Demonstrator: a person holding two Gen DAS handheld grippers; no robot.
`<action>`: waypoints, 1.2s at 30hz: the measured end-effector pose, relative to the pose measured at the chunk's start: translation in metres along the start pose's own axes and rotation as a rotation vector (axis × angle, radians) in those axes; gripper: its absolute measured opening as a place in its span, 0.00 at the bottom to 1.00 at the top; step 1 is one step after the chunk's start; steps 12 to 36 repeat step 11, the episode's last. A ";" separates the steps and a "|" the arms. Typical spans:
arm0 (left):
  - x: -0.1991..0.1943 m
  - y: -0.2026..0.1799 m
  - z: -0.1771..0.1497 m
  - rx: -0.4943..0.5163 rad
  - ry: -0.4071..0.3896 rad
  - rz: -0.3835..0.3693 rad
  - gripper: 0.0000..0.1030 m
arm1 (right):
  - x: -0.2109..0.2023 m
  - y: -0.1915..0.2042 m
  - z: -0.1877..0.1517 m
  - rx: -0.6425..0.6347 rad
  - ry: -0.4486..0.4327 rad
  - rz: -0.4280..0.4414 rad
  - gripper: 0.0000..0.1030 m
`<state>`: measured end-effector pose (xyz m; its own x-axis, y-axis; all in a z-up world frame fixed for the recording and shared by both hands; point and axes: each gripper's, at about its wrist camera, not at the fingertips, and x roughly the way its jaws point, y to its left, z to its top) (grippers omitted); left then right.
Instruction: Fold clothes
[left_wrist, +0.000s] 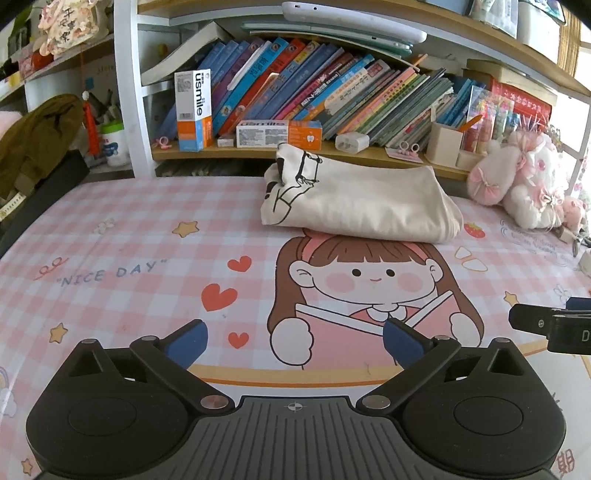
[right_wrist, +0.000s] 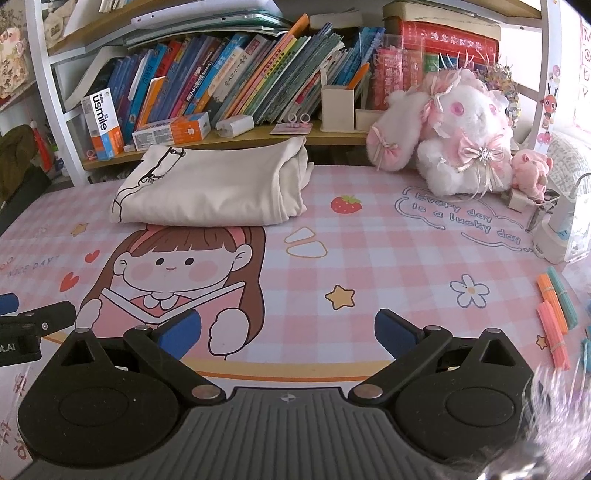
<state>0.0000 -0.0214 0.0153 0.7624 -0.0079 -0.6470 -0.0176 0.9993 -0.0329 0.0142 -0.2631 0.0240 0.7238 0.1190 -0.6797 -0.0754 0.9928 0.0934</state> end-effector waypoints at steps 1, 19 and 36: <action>0.000 0.000 0.000 0.001 0.001 0.000 1.00 | 0.000 0.000 0.000 0.002 0.001 0.000 0.98; 0.001 -0.004 -0.002 0.022 -0.006 -0.004 1.00 | 0.002 0.001 -0.002 0.000 0.012 -0.001 0.98; 0.001 -0.004 -0.002 0.022 -0.006 -0.004 1.00 | 0.002 0.001 -0.002 0.000 0.012 -0.001 0.98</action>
